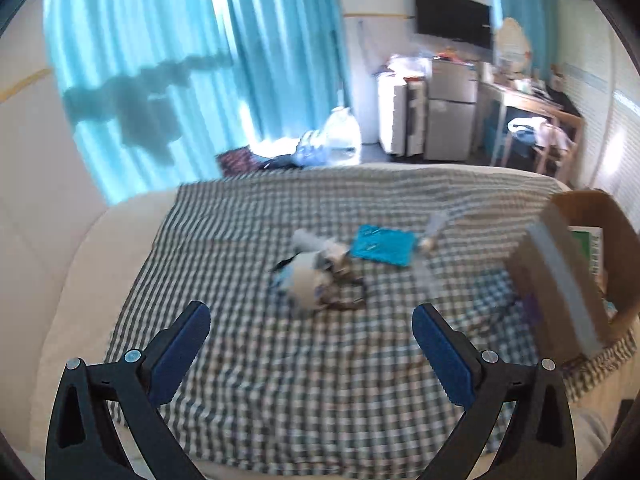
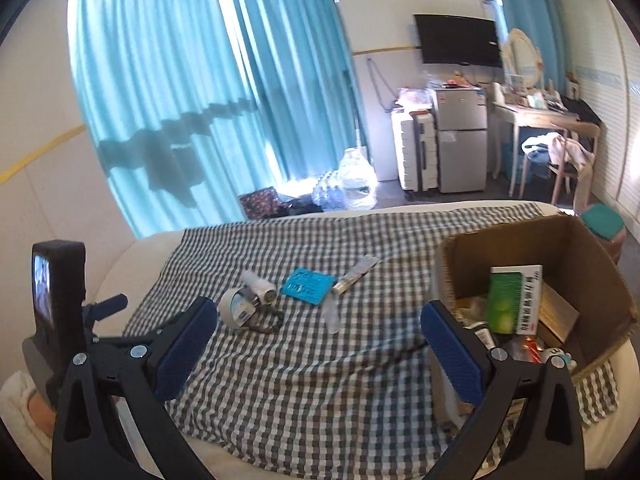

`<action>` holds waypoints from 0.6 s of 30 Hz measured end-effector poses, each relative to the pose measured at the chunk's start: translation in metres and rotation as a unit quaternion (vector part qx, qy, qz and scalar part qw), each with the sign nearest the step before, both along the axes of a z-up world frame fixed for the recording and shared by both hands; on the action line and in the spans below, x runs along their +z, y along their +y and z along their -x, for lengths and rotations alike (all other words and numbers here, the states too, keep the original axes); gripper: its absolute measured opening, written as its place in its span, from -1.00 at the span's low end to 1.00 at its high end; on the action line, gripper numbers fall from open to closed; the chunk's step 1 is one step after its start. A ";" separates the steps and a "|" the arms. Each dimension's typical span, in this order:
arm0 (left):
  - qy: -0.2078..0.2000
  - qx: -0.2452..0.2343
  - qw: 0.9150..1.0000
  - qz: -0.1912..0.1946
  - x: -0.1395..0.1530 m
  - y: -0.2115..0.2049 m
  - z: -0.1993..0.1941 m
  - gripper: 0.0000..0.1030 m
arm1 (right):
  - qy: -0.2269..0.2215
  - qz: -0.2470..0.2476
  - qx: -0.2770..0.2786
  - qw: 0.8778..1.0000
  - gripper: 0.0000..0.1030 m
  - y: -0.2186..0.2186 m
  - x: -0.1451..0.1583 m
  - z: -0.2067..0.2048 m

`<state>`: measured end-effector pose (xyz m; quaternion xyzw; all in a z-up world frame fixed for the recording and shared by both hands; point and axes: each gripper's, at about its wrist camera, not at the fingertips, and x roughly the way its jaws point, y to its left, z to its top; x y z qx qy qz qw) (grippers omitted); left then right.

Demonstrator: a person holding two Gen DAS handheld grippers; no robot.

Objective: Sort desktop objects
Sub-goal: 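Move both open tools back from the box to the bed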

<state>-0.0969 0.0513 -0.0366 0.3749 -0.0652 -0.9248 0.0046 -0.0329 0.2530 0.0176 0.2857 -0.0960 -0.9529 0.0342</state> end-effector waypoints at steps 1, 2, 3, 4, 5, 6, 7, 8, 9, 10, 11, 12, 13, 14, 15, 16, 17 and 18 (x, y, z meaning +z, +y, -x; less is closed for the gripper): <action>-0.009 0.016 1.000 -0.010 -0.008 -0.014 0.004 1.00 | -0.004 -0.007 0.008 1.000 0.99 -0.010 -0.006 0.005; -0.017 0.025 0.999 -0.017 -0.015 -0.023 0.007 1.00 | -0.008 -0.010 0.011 1.000 0.99 -0.015 -0.012 0.007; -0.026 0.033 0.999 -0.025 -0.022 -0.033 0.011 1.00 | -0.015 -0.011 0.016 1.000 0.99 -0.022 -0.018 0.012; -0.033 0.040 0.998 -0.030 -0.029 -0.041 0.014 1.00 | -0.022 -0.010 0.020 1.000 0.99 -0.028 -0.026 0.016; -0.039 0.048 0.998 -0.033 -0.037 -0.047 0.017 1.00 | -0.033 -0.007 0.022 0.999 0.99 -0.032 -0.035 0.022; -0.046 0.052 0.997 -0.036 -0.044 -0.053 0.020 1.00 | -0.039 -0.005 0.025 0.999 0.99 -0.036 -0.043 0.025; -0.053 0.055 0.996 -0.039 -0.051 -0.056 0.023 1.00 | -0.045 -0.005 0.027 0.999 0.99 -0.039 -0.050 0.029; -0.061 0.058 0.996 -0.042 -0.059 -0.059 0.026 1.00 | -0.053 -0.007 0.029 0.998 0.99 -0.041 -0.059 0.035; -0.069 0.059 0.995 -0.046 -0.067 -0.060 0.030 1.00 | -0.060 -0.011 0.030 0.998 0.99 -0.041 -0.065 0.040; -0.074 0.058 0.994 -0.049 -0.072 -0.060 0.033 1.00 | -0.067 -0.018 0.030 0.997 0.99 -0.043 -0.073 0.045; -0.079 0.059 0.994 -0.051 -0.079 -0.061 0.037 1.00 | -0.071 -0.024 0.029 0.997 0.99 -0.045 -0.080 0.051; -0.083 0.059 0.993 -0.052 -0.085 -0.060 0.043 1.00 | -0.076 -0.030 0.030 0.996 0.99 -0.047 -0.086 0.057; -0.084 0.058 0.993 -0.053 -0.089 -0.059 0.048 1.00 | -0.081 -0.034 0.031 0.996 0.99 -0.047 -0.093 0.063; -0.087 0.058 0.993 -0.054 -0.093 -0.057 0.054 1.00 | -0.085 -0.035 0.032 0.995 0.99 -0.046 -0.097 0.069; -0.089 0.055 0.993 -0.055 -0.097 -0.055 0.061 1.00 | -0.092 -0.036 0.034 0.994 0.99 -0.046 -0.104 0.077; -0.090 0.054 0.993 -0.054 -0.102 -0.053 0.069 1.00 | -0.097 -0.036 0.033 0.994 0.99 -0.045 -0.108 0.084; -0.091 0.053 0.993 -0.052 -0.105 -0.052 0.075 1.00 | -0.102 -0.033 0.034 0.994 0.99 -0.045 -0.114 0.093; -0.092 0.049 0.993 -0.051 -0.108 -0.050 0.082 1.00 | -0.108 -0.030 0.035 0.993 0.99 -0.043 -0.119 0.101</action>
